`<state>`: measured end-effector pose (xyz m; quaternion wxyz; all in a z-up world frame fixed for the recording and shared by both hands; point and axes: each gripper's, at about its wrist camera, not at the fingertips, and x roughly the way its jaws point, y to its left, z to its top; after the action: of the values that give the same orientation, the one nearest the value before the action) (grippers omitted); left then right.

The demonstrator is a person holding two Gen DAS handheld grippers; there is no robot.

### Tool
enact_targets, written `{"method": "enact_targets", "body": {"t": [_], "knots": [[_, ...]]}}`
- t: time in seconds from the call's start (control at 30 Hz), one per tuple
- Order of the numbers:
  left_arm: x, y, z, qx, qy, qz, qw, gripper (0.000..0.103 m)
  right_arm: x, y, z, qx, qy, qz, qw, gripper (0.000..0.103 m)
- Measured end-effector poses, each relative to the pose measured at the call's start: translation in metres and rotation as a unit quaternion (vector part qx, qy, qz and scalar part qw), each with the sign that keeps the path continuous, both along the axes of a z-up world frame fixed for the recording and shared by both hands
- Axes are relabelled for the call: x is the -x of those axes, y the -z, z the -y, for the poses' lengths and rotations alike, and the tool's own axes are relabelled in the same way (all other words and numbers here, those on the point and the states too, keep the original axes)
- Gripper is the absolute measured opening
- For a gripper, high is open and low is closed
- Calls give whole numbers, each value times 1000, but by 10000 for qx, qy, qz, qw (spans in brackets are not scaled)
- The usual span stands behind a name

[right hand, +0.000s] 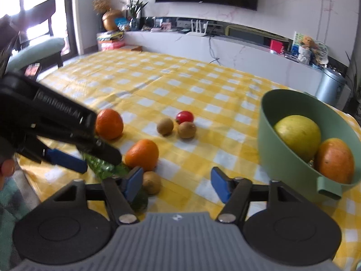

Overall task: Organize fruits
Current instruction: 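Move both tools back toward the cucumber and remaining oranges, then lower the left tool around the green cucumber while the right tool approaches an orange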

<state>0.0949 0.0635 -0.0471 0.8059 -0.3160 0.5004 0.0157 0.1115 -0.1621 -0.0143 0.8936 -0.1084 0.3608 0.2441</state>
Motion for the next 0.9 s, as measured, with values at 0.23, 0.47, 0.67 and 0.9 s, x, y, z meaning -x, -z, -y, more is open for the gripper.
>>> {"method": "enact_targets", "body": {"t": [0.23, 0.47, 0.67, 0.9], "knots": [[-1, 4, 0, 42, -399, -58, 9992, 75, -8, -1, -1, -329, -13, -48, 9994, 58], [-2, 5, 0, 17, -450, -89, 9989, 73, -17, 7, -13, -621, -194, -187, 9977, 54], [-1, 4, -5, -62, -536, -118, 9985, 73, -33, 14, -12, -1102, -89, -495, 9926, 54], [-1, 6, -12, 61, -618, -132, 9980, 72, -49, 24, -8, -1674, 47, -1023, 9805, 50]]}}
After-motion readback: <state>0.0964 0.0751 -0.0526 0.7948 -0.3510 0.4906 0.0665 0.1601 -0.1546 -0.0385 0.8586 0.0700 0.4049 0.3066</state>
